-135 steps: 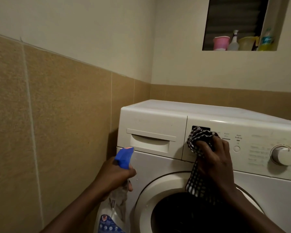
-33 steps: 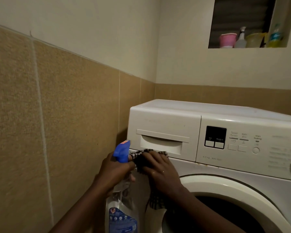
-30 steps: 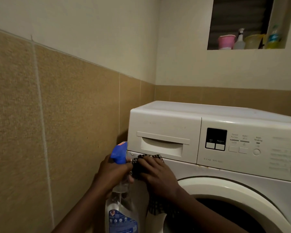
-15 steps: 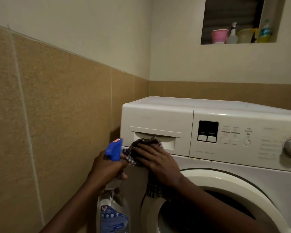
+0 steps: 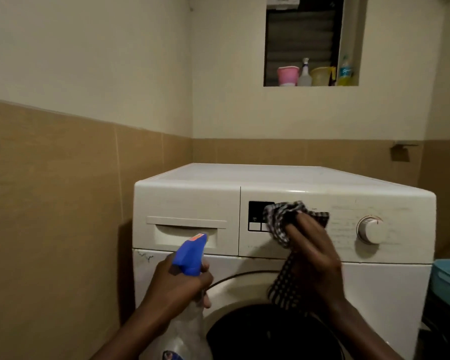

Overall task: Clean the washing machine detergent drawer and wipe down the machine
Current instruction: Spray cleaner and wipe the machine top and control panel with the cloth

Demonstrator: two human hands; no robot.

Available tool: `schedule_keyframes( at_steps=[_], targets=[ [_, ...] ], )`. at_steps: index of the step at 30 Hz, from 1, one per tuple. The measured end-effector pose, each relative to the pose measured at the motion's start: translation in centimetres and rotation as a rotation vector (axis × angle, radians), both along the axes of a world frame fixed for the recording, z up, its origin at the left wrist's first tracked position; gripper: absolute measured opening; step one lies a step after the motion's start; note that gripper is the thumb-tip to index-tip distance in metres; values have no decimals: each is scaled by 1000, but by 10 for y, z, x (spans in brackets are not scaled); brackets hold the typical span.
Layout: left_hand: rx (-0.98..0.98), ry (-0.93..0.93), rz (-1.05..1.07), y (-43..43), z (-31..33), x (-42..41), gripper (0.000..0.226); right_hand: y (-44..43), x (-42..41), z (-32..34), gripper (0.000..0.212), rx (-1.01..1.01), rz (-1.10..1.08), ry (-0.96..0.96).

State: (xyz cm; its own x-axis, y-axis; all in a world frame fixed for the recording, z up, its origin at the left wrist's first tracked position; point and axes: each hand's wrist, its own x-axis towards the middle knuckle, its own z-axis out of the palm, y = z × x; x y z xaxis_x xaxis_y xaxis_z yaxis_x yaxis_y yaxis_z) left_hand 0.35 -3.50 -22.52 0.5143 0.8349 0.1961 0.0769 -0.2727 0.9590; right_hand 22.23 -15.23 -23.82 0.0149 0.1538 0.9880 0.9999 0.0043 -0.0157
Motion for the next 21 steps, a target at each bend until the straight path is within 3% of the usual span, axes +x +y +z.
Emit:
schedule_keyframes(
  at_steps=[3,6,13,21],
  targets=[
    [72,-9,-26,-16,15,24,12,-19,16,17,62,105,-60,211],
    [96,-42,-67,-27,31,44,8,-33,26,29,59,177,-101,338],
    [167,-34,-103,-41,53,73,9,-47,40,31,61,165,-77,359],
    [121,67,-100,-45,29,71,9,-51,49,30,60,164,-76,370]
  ],
)
